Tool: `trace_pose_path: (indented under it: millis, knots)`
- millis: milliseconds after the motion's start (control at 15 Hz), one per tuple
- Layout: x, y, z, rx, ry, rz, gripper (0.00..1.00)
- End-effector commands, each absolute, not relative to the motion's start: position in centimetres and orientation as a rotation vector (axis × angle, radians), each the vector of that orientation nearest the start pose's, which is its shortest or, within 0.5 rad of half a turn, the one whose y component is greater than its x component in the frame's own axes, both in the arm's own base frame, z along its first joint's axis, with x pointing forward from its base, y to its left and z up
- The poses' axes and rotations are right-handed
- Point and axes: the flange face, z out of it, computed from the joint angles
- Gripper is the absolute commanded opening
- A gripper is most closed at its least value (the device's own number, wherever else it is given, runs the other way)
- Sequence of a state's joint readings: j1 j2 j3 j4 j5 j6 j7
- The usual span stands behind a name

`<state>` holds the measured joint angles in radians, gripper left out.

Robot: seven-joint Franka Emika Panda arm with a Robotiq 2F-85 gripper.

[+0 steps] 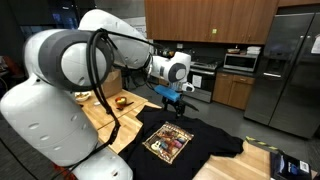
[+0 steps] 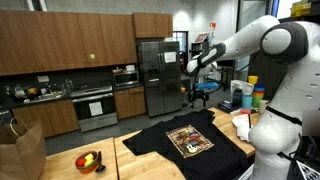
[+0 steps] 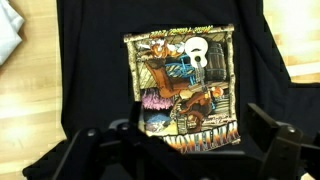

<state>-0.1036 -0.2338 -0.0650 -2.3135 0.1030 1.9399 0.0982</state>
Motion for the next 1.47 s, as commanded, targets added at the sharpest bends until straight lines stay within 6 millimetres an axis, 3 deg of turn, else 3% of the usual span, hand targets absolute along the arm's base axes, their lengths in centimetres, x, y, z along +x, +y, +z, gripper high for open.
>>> trace_pose_path:
  millis: [0, 667, 733, 800, 1000, 1267, 1400]
  knots:
    - [46.0, -10.3, 42.1, -2.945, 0.597, 0.197, 1.0]
    - [48.4, -24.4, 38.5, -2.841, 1.099, 0.185, 1.0]
    - [48.8, -25.2, 38.2, -2.794, 1.121, 0.263, 1.0]
    - [47.2, -23.5, 38.7, -2.837, 1.049, 0.201, 1.0]
    - [48.4, -25.0, 37.7, -2.818, 1.091, 0.25, 1.0]
    - [48.8, -24.9, 37.2, -2.81, 1.091, 0.281, 1.0]
    - [49.6, -25.8, 36.9, -2.825, 1.094, 0.213, 1.0]
